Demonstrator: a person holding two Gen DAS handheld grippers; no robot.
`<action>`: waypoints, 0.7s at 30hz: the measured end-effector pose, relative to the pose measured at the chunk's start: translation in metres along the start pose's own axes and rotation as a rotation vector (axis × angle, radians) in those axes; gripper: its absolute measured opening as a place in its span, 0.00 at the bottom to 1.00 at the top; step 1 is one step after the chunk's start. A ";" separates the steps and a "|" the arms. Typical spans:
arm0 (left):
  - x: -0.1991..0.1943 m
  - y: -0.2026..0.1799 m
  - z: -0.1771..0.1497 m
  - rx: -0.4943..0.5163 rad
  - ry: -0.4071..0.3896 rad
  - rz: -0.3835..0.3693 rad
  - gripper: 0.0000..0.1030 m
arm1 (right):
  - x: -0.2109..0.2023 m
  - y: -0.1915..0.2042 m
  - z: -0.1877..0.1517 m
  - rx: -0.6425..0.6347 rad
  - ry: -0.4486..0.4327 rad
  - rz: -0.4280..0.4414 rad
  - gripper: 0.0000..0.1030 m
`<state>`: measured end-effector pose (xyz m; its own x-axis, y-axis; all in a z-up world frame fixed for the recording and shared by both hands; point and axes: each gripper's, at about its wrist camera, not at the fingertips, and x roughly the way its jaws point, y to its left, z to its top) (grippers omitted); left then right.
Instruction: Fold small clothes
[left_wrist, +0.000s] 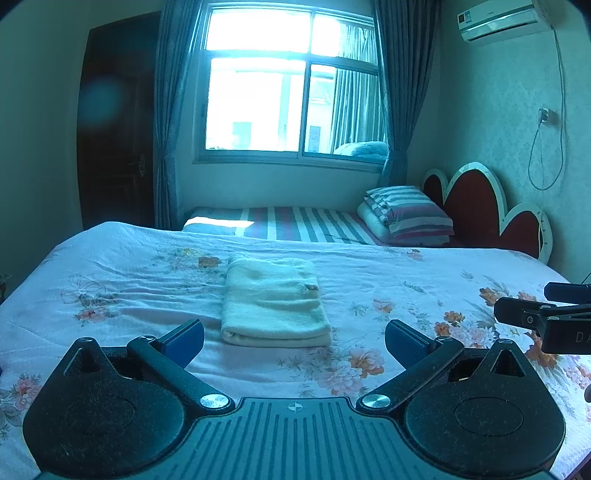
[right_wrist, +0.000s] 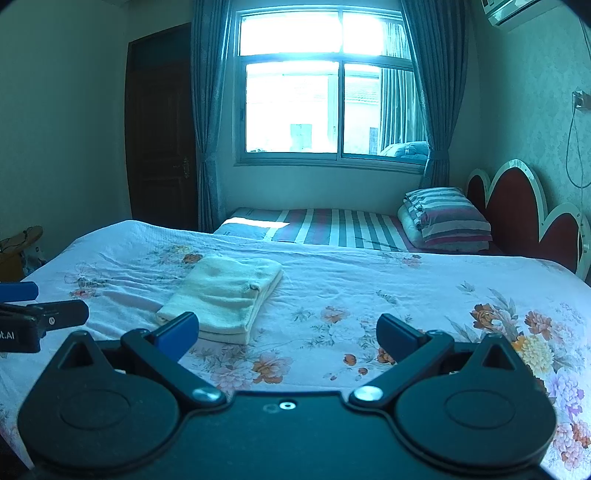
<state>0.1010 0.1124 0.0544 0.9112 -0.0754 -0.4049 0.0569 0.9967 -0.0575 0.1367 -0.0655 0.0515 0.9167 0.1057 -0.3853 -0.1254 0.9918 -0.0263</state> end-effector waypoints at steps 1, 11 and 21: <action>0.001 0.001 0.000 0.000 -0.001 -0.002 1.00 | 0.000 0.000 0.000 -0.001 -0.001 0.000 1.00; 0.001 0.004 0.002 0.001 -0.005 0.000 1.00 | -0.001 0.003 0.003 -0.009 -0.004 0.006 1.00; 0.000 0.002 0.002 0.008 -0.014 0.002 1.00 | -0.001 0.002 0.005 -0.008 -0.008 0.009 1.00</action>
<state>0.1017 0.1149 0.0566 0.9169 -0.0733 -0.3923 0.0585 0.9971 -0.0495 0.1375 -0.0633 0.0563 0.9187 0.1153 -0.3777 -0.1367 0.9902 -0.0302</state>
